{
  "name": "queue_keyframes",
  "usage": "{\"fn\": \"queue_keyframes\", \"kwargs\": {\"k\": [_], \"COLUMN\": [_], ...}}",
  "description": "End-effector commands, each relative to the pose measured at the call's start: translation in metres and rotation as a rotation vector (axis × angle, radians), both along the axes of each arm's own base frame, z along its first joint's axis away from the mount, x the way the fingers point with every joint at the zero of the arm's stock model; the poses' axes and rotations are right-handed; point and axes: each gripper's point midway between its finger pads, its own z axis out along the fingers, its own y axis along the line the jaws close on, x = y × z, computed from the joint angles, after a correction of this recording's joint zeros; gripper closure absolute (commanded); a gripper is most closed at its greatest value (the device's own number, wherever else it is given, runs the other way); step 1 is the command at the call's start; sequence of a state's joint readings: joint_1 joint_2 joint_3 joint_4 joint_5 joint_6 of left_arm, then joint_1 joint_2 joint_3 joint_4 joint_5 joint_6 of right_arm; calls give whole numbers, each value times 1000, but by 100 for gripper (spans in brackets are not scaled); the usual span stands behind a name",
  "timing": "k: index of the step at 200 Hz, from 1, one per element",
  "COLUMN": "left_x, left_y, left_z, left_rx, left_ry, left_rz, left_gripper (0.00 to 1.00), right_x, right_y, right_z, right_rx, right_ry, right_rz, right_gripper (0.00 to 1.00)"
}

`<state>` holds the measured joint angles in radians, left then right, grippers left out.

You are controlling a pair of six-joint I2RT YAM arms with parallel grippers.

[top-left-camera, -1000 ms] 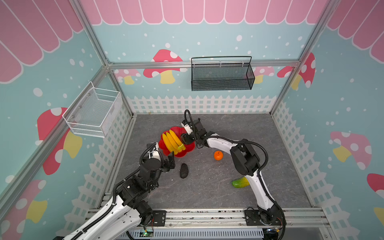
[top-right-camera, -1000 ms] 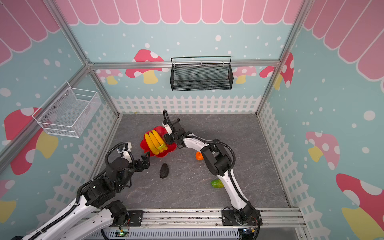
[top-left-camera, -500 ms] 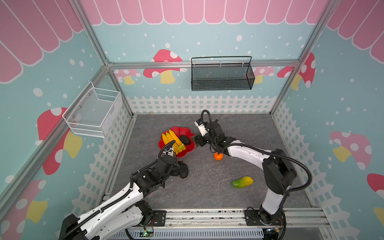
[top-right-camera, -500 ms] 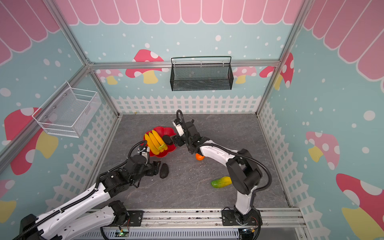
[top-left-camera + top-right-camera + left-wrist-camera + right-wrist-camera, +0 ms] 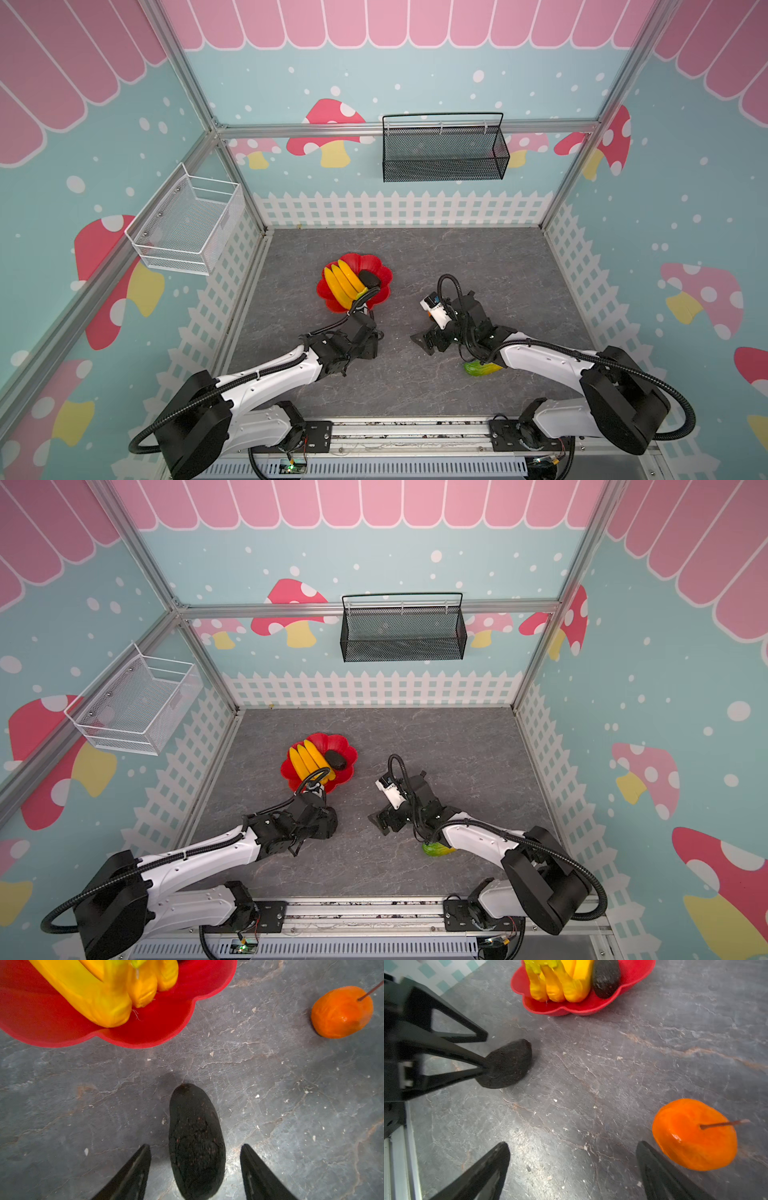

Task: Place and organize the fake fruits in the fruit bowl
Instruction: 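Place the avocado in the bowl while the left gripper grasps the other avocado, then lower the second avocado into the bowl with the left gripper and release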

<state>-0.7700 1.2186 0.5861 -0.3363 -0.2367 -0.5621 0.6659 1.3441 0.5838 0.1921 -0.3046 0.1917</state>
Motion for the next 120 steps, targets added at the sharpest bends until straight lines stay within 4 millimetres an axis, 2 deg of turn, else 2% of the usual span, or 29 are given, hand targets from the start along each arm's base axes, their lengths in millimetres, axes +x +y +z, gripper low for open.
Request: {"fn": "queue_keyframes", "kwargs": {"k": [1, 33, 67, 93, 120], "left_x": [2, 1, 5, 7, 9], "left_y": [-10, -6, -8, -9, -13], "left_z": [-5, -19, -23, -29, -17], "left_rx": [-43, -2, 12, 27, -12], "left_ry": [11, 37, 31, 43, 16], "left_rz": [9, 33, 33, 32, 31], "left_gripper": [32, 33, 38, 42, 49], "right_x": [-8, -19, -34, -35, -38], "right_y": [12, 16, 17, 13, 13], "right_z": [16, 18, 24, 25, 18], "right_rx": [67, 111, 154, 144, 141], "right_ry": [-84, -119, -146, -181, -187], "right_rz": [101, 167, 233, 233, 252], "right_gripper": [2, 2, 2, 2, 2]}}
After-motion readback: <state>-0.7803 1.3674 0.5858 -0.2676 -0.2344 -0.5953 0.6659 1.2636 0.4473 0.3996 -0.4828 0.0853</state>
